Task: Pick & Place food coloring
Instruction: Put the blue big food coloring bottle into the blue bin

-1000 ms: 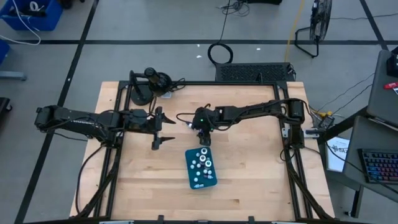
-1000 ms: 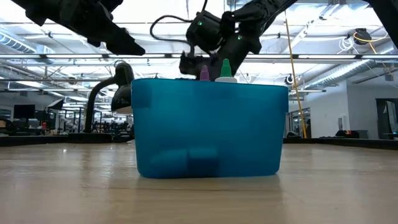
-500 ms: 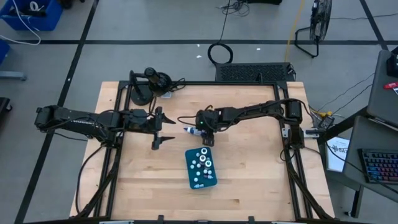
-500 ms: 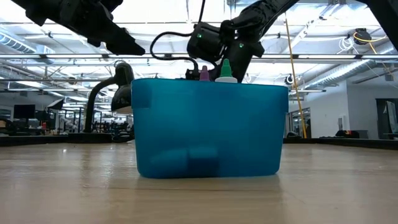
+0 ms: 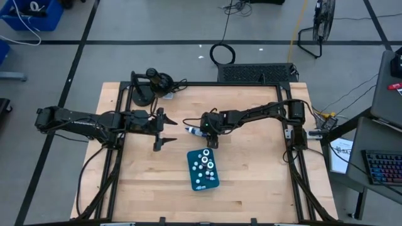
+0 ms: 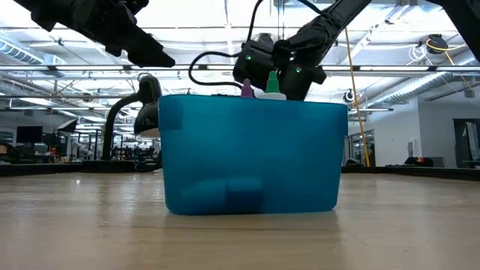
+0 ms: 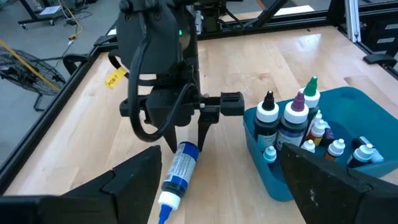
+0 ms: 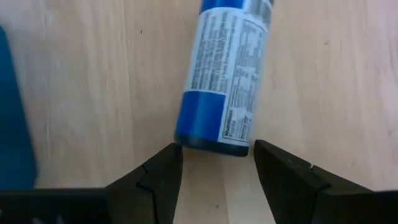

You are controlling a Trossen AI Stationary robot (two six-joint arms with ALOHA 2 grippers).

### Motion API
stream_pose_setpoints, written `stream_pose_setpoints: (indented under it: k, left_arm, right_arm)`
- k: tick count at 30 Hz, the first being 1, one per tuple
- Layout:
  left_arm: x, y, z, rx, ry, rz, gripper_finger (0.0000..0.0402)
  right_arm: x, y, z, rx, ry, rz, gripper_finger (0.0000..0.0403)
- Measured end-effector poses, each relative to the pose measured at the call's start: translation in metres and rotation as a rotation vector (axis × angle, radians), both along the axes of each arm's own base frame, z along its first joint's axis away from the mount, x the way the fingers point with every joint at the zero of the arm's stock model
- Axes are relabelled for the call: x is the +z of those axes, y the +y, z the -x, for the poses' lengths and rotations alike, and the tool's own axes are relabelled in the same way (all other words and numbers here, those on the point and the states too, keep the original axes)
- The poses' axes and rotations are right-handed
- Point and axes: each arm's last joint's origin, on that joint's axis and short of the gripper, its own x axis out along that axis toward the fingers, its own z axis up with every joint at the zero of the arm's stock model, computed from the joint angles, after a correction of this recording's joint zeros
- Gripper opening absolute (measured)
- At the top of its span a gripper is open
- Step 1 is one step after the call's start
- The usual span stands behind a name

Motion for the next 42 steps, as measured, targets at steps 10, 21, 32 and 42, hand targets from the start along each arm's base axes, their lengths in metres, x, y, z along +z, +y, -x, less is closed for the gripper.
stream_pose_setpoints:
  k: [10,21,32,42]
  left_arm:
    - [0.000,0.000,0.000,0.004,-0.001,0.010,0.0308]
    - [0.000,0.000,0.000,0.004,0.000,0.009,0.0325]
    - [0.000,0.000,0.000,0.004,0.000,0.009,0.0306]
    - [0.000,0.000,0.000,0.005,0.001,0.013,0.0322]
  right_arm:
    - [0.004,-0.001,-0.008,0.021,-0.093,0.025,0.0139]
    - [0.008,-0.004,-0.013,0.023,-0.165,0.043,0.0195]
    - [0.010,-0.011,-0.013,-0.114,-0.155,0.232,0.0236]
    - [0.011,-0.016,-0.012,-0.139,-0.150,0.251,0.0231]
